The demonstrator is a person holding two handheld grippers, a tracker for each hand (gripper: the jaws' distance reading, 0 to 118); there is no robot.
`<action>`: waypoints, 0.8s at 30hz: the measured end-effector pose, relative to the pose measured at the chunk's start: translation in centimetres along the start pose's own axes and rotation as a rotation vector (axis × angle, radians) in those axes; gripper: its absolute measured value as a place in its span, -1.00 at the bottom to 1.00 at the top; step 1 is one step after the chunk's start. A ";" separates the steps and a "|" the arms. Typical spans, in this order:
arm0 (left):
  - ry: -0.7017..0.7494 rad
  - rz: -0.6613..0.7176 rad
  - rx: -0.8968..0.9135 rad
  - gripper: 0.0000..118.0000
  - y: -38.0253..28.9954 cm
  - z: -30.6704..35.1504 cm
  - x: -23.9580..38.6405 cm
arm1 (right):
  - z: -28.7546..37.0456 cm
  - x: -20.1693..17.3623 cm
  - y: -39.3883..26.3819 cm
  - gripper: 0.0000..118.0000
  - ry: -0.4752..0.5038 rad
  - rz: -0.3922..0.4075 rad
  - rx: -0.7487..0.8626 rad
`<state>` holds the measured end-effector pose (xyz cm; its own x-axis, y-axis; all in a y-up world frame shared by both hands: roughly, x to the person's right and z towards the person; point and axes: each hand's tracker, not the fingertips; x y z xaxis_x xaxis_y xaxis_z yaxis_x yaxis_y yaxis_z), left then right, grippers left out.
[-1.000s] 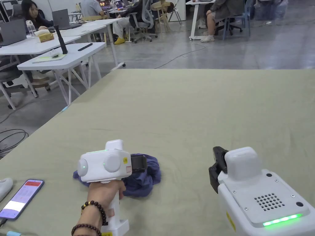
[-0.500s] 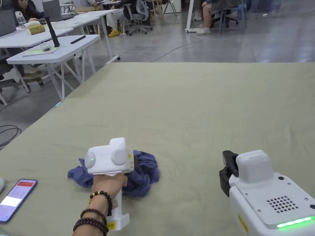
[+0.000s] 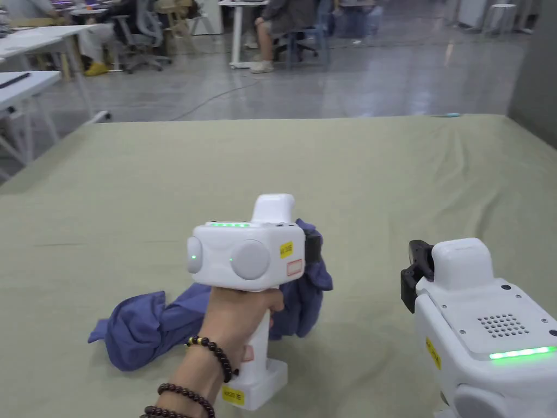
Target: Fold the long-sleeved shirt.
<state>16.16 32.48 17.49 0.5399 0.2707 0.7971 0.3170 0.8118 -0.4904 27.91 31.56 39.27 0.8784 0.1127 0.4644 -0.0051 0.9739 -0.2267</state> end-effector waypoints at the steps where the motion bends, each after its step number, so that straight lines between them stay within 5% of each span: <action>1: -0.049 -0.022 -0.031 -0.92 -0.3 -2.2 2.6 | 0.7 1.9 -0.1 -1.00 -0.043 -0.014 0.000; 6: -0.231 -0.011 -0.198 -0.92 -4.6 -13.1 13.1 | 4.1 9.3 -1.0 -1.00 -0.213 -0.059 -0.025; 9: -0.146 -0.009 -0.275 -0.82 -8.1 -16.3 15.8 | 5.4 11.6 -1.8 -1.00 -0.243 -0.070 -0.044; 10: -0.127 -0.017 -0.265 -0.49 -8.6 -16.5 16.0 | 5.7 11.9 -2.0 -1.00 -0.252 -0.071 -0.047; 12: -0.142 -0.016 -0.236 0.90 -8.8 -15.5 15.3 | 6.0 12.2 -2.4 -1.00 -0.261 -0.067 -0.057; 13: -0.140 -0.014 -0.218 1.00 -8.5 -14.5 14.8 | 6.0 12.0 -2.5 -1.00 -0.258 -0.061 -0.057; 17: -0.088 -0.008 -0.023 1.00 -5.8 -7.2 11.1 | 5.2 10.6 -2.3 -1.00 -0.185 -0.117 -0.089; 20: 0.082 0.037 0.124 0.96 -6.0 0.2 7.2 | 4.5 8.9 -2.2 -1.00 -0.119 -0.155 -0.069; 22: 0.147 0.053 0.204 0.76 -7.6 4.8 4.9 | 3.8 7.5 -2.1 -1.00 -0.116 -0.126 -0.067; 24: 0.247 0.027 0.232 0.35 -9.5 8.6 3.2 | 3.4 6.4 -2.2 -1.00 -0.099 -0.102 -0.076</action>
<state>8.19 30.06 27.76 0.7275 0.1828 0.6613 0.1299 0.9097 -0.3944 31.91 30.83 45.62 0.8208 0.0361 0.5700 0.1216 0.9641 -0.2361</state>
